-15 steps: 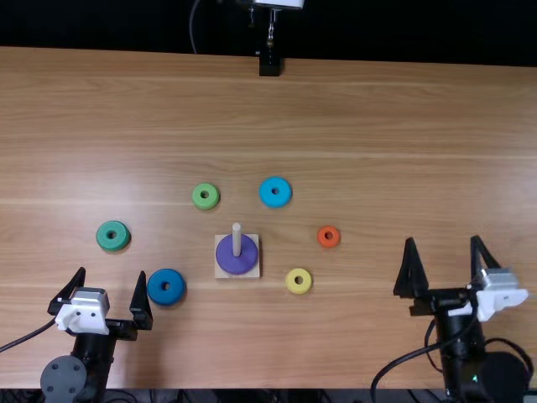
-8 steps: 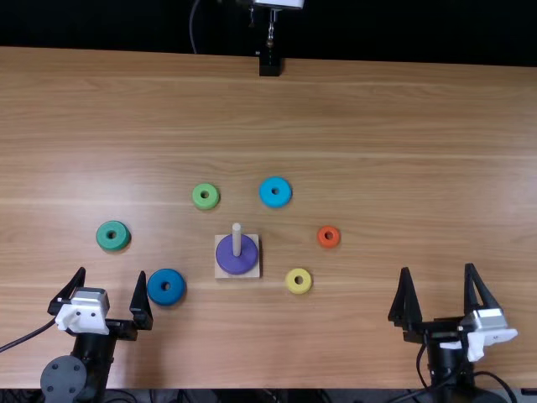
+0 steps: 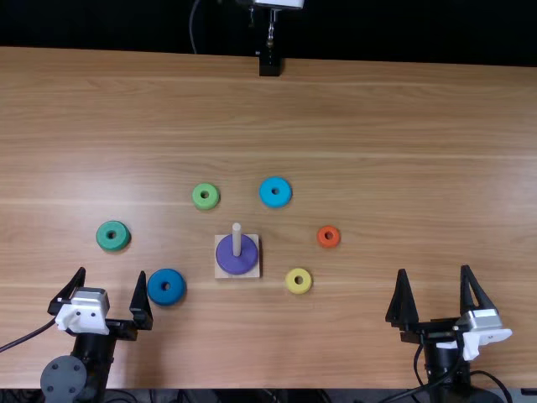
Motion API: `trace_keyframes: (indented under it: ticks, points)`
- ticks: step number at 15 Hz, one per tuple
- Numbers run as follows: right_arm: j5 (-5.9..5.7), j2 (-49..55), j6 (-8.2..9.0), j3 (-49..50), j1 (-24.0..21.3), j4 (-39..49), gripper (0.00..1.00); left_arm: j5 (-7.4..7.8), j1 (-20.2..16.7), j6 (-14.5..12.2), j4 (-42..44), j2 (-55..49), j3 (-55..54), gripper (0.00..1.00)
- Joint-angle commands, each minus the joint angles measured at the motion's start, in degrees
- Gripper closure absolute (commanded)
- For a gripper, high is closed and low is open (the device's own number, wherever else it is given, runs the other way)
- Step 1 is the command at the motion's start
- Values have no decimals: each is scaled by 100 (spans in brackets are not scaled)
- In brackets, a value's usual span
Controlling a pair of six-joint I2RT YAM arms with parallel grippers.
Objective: Build the Hanoi tower: stack the rings onto the peg from bottom to top in this color order: purple, dark blue, light blue, dark green, light green, yellow, orange.
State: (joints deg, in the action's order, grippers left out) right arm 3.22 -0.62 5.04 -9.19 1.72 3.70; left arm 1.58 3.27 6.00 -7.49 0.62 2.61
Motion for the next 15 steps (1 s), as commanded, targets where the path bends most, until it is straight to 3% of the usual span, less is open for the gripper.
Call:
trace_keyframes:
  ticks: [1,8,15]
  points:
    - [36,62,34,93,-57,35,0,10,-19,-73,-85,-62,-261,0]
    - [47,62,-29,761,-40,45,0,10,-10,-73,-85,-62,-261,0]
    - [47,62,-19,831,-40,-683,0,10,-19,-73,-85,-62,-261,0]
